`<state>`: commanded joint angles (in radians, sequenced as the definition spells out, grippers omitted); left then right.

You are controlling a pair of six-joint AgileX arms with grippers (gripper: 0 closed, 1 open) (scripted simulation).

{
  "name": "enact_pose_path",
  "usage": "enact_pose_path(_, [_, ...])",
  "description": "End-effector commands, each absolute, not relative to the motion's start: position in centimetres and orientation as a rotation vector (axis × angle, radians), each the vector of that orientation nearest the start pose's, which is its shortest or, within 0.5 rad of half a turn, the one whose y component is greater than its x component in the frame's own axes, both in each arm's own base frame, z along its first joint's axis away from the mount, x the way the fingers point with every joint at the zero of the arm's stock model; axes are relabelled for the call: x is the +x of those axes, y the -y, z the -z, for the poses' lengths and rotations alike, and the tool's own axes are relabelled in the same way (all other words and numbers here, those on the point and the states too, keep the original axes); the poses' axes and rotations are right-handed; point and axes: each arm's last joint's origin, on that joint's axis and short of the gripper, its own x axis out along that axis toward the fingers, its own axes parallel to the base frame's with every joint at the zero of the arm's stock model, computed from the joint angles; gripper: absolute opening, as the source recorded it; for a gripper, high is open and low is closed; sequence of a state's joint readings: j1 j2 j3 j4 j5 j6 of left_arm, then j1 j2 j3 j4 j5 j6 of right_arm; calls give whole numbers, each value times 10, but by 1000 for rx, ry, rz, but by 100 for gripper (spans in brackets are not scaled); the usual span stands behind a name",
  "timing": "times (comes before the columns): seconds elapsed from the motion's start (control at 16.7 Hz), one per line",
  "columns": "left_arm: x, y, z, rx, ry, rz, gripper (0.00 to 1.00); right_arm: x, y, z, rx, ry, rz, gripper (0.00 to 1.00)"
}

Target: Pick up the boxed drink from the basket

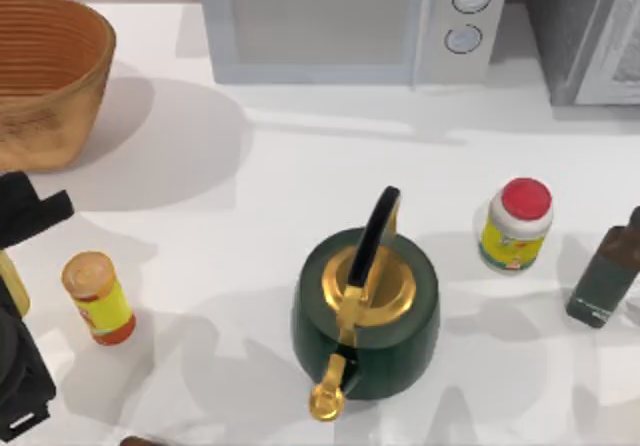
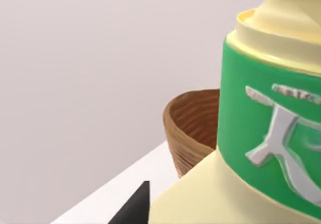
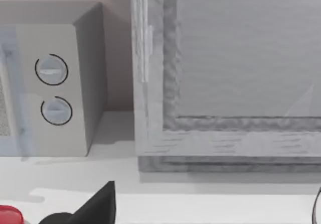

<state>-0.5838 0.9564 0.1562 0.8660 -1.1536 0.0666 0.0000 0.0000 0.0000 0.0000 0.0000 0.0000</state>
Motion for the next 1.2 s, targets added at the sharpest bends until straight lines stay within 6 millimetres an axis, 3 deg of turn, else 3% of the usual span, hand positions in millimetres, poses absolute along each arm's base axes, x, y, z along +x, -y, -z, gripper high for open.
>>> enact_pose_path(0.3, [158,66,-180,17,5,-588,0,106,1,-160,0,0,0,100])
enact_pose_path(0.9, [190,47,-139,4,14,-579,0,106,1,-160,0,0,0,100])
enact_pose_path(1.2, [191,45,-137,5,13,-577,0,106,1,-160,0,0,0,100])
